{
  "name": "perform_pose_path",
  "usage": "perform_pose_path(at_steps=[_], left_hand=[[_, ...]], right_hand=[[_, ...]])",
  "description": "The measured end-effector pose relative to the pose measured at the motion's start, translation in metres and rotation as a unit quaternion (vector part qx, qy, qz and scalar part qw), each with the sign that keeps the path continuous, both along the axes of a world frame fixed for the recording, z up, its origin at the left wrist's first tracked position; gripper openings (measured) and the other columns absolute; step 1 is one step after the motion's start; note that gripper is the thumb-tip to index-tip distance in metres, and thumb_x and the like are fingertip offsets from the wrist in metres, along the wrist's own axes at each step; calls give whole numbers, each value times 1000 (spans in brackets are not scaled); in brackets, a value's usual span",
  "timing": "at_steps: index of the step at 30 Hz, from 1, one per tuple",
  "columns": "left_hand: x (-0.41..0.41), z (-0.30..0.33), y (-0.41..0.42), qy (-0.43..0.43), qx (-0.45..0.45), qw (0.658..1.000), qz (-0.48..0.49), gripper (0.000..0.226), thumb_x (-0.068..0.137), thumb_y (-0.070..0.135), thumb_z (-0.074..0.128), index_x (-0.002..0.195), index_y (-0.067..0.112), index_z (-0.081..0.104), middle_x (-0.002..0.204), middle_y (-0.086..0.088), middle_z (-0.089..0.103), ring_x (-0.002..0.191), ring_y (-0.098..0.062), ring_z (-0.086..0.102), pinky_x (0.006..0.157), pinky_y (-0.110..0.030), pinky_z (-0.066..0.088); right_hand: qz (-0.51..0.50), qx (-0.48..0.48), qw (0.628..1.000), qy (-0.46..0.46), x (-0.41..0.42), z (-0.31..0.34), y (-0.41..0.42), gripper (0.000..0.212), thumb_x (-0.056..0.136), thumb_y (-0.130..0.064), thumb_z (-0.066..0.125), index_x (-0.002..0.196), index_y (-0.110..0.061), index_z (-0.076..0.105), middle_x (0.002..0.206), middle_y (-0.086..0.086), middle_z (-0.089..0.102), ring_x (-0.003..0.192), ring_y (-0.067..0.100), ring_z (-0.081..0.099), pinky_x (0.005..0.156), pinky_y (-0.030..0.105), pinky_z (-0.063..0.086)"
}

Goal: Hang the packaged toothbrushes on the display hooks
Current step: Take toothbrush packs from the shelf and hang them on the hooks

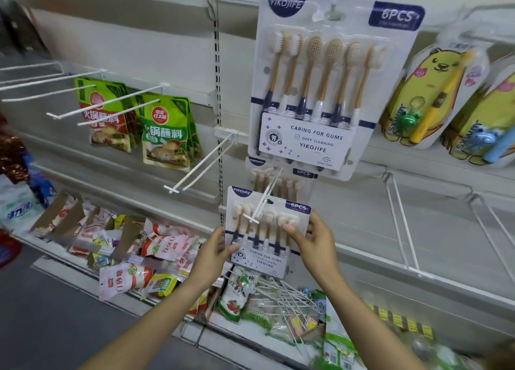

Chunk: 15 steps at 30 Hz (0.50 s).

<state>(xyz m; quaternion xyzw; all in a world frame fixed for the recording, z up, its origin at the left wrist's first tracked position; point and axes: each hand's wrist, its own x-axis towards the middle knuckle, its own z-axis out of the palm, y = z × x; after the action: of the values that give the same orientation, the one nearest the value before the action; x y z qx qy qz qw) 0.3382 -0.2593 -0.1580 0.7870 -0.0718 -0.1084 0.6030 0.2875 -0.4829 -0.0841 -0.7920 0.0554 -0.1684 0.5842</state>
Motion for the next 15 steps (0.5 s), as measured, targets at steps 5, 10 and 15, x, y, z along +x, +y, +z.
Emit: perform_pose_path(at_steps=[5,10,15], left_hand=[[34,9,-25,-15,42,999,11,20,98,19,61,114,25,50,101,19,61,96,6,58,68,-8,44],[85,-8,-39,-27,130,991,21,33,96,14,63,125,17,48,107,-6,69,95,-21,67,66,-28,49],[114,-12,-47,-6,119,993,11,50,91,-2,61,136,14,45,124,-17,63,111,-32,63,98,-50,52]], right_hand=[[-30,-49,998,16,40,0,-16,41,86,-32,76,121,-16,61,105,1,74,96,15,70,84,37,57],[-63,-30,997,45,71,3,-31,21,87,-25,75,101,-15,64,87,2,73,80,15,69,72,38,54],[-89,-53,993,62,90,10,-34,29,89,-20,73,115,-12,62,92,-3,68,85,16,63,65,22,41]])
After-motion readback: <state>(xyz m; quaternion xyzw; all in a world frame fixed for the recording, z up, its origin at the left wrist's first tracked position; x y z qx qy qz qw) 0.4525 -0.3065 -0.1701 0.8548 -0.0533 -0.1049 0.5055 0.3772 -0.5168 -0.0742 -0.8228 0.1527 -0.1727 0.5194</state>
